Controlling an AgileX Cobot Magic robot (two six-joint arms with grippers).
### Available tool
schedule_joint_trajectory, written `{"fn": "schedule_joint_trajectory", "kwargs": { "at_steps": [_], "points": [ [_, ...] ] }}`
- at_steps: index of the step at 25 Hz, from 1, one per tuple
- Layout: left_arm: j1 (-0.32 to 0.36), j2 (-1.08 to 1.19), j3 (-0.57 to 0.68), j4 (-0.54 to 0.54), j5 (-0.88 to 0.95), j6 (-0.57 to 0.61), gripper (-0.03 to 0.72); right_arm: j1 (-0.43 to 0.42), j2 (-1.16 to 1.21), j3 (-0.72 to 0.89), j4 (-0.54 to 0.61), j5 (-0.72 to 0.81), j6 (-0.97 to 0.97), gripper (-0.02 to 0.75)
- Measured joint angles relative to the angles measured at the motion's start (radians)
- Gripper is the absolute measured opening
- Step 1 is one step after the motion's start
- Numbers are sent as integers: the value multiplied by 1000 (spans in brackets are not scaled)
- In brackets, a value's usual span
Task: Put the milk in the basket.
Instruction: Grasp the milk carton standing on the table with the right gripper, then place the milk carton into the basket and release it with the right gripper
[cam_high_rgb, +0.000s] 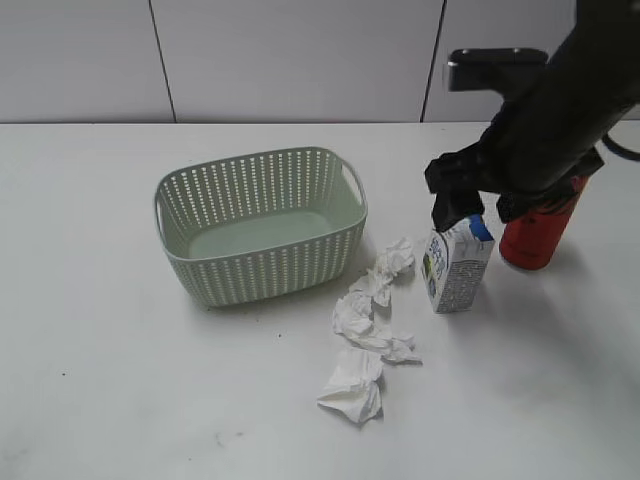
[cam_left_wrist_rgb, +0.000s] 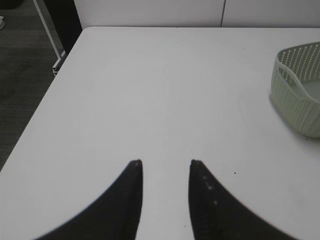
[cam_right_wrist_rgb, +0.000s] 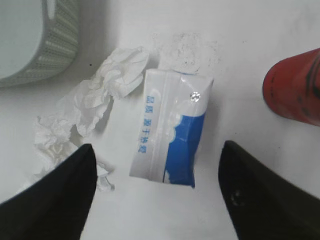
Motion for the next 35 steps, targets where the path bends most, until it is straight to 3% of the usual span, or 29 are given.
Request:
{"fn": "schedule_joint_trajectory", "kwargs": {
  "at_steps": [7, 10, 13, 24, 35],
  "points": [
    [0, 0, 0, 0, 0, 0, 233, 1, 148, -4, -7, -28, 87, 570],
    [0, 0, 0, 0, 0, 0, 233, 1, 166, -4, -7, -28, 105, 493],
    [0, 0, 0, 0, 0, 0, 233, 1, 169, -4, -12, -26, 123, 342],
    [0, 0, 0, 0, 0, 0, 233, 2, 100, -21, -17, -6, 130, 346],
    [0, 0, 0, 0, 0, 0, 233, 15, 37, -406, -53, 237, 56, 345]
  ]
}}
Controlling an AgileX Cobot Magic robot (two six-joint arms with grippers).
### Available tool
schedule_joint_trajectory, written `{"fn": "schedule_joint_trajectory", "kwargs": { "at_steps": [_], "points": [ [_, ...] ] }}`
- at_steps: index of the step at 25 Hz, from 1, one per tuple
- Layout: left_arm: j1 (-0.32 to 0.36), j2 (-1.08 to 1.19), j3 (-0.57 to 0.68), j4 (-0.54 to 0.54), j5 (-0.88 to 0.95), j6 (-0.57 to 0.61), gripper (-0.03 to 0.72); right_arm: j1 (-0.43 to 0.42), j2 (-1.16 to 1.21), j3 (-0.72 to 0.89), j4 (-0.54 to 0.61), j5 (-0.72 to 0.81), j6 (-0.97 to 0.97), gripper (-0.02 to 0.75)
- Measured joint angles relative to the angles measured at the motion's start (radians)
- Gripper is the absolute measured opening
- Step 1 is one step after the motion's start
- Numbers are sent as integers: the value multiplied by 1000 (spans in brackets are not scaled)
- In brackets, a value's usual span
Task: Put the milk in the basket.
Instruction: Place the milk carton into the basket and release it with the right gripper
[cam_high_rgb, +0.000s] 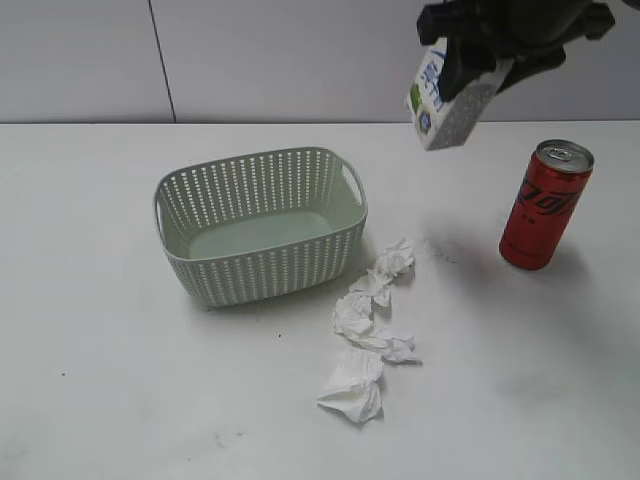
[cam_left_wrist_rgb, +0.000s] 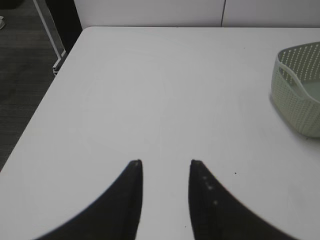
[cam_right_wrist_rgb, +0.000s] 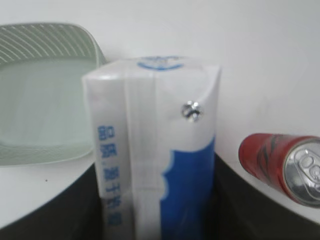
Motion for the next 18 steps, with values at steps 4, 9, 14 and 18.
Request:
{"fn": "schedule_joint_trajectory", "kwargs": {
  "at_steps": [4, 9, 14, 18],
  "points": [
    [0, 0, 0, 0, 0, 0, 233, 59, 19, -105, 0, 11, -26, 345],
    [0, 0, 0, 0, 0, 0, 233, 191, 145, -232, 0, 27, -70, 345],
    [0, 0, 0, 0, 0, 0, 233, 288, 305, -318, -11, 32, -77, 345],
    [0, 0, 0, 0, 0, 0, 233, 316, 411, -340, -12, 29, -78, 346]
  ]
}}
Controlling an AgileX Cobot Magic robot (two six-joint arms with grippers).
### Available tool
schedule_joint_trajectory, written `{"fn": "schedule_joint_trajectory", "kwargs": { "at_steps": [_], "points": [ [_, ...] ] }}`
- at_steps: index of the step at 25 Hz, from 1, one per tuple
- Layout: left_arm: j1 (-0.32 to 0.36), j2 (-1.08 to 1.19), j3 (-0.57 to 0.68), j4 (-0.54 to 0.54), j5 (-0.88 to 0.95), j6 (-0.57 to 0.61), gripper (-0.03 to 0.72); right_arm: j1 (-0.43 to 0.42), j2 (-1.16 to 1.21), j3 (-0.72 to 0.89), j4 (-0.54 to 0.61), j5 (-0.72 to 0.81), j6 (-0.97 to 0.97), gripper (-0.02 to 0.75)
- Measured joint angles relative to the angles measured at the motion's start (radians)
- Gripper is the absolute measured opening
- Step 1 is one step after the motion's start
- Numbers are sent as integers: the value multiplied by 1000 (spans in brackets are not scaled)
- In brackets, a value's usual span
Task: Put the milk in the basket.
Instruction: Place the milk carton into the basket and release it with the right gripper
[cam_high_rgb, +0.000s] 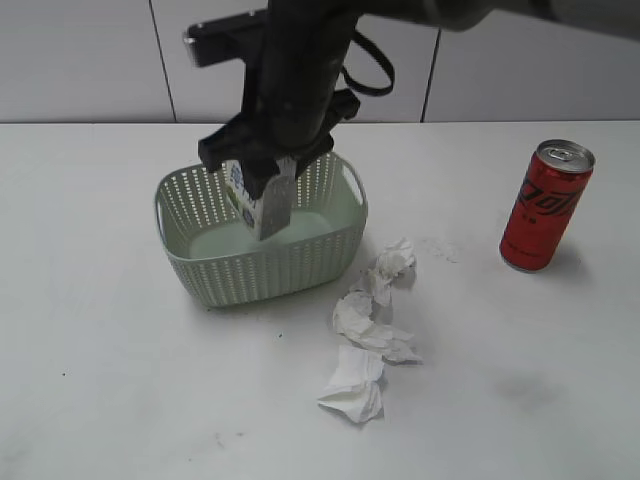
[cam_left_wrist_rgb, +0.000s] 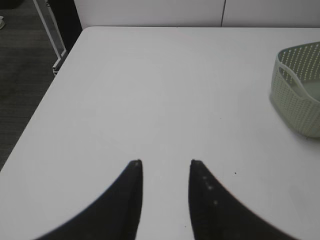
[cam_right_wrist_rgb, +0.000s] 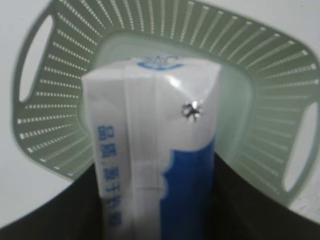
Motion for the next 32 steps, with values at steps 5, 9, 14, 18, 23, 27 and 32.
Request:
{"fn": "schedule_joint_trajectory", "kwargs": {
  "at_steps": [5, 9, 14, 18, 23, 27, 32],
  "points": [
    [0, 0, 0, 0, 0, 0, 233, -1, 87, 0, -32, -6, 0, 346],
    [0, 0, 0, 0, 0, 0, 233, -1, 122, 0, -54, -24, 0, 346],
    [0, 0, 0, 0, 0, 0, 233, -1, 127, -3, -57, -37, 0, 344],
    [0, 0, 0, 0, 0, 0, 233, -1, 127, -10, -59, -56, 0, 421],
    [0, 0, 0, 0, 0, 0, 233, -1, 127, -13, -61, -58, 0, 525],
    [0, 0, 0, 0, 0, 0, 233, -1, 122, -79, -61, 3, 0, 535],
    [0, 0, 0, 0, 0, 0, 233, -14, 72, -225, -95, 86, 0, 535]
  ]
}}
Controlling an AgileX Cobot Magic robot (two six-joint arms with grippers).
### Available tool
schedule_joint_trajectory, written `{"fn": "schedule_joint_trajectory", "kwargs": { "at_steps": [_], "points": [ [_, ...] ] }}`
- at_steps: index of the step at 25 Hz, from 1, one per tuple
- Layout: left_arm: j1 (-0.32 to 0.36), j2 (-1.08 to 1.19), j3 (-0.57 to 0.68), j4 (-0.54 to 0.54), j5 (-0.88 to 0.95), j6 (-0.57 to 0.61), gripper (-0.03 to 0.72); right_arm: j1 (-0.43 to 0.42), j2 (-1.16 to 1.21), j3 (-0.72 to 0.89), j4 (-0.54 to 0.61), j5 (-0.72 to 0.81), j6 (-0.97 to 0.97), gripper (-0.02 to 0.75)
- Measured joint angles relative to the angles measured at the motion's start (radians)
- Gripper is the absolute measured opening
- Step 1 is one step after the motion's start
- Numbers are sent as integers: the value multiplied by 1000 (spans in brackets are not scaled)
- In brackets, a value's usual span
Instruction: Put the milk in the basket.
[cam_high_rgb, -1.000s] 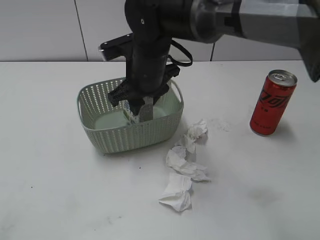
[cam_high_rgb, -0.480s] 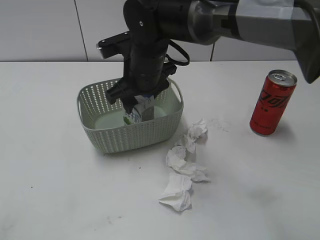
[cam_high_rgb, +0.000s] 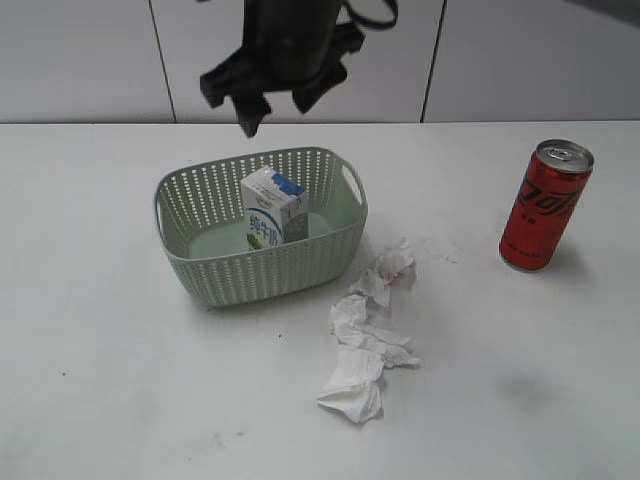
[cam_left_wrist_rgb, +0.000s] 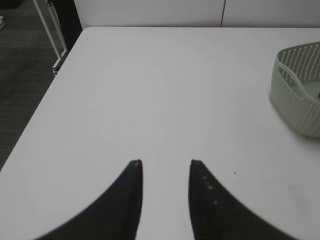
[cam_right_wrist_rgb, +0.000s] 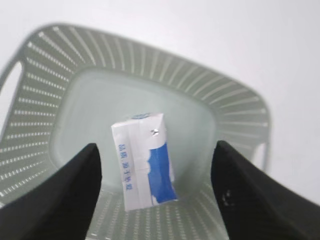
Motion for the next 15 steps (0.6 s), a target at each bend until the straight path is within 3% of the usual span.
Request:
{"fn": "schedule_joint_trajectory", "kwargs": {
  "at_steps": [5, 11, 15],
  "points": [
    [0, 0, 0, 0, 0, 0, 233, -65, -55, -44, -87, 109, -8, 536],
    [0, 0, 0, 0, 0, 0, 233, -244, -98, -21, 37, 128, -65, 536],
    [0, 0, 0, 0, 0, 0, 233, -358, -163, -16, 52, 128, -76, 536]
  ]
}}
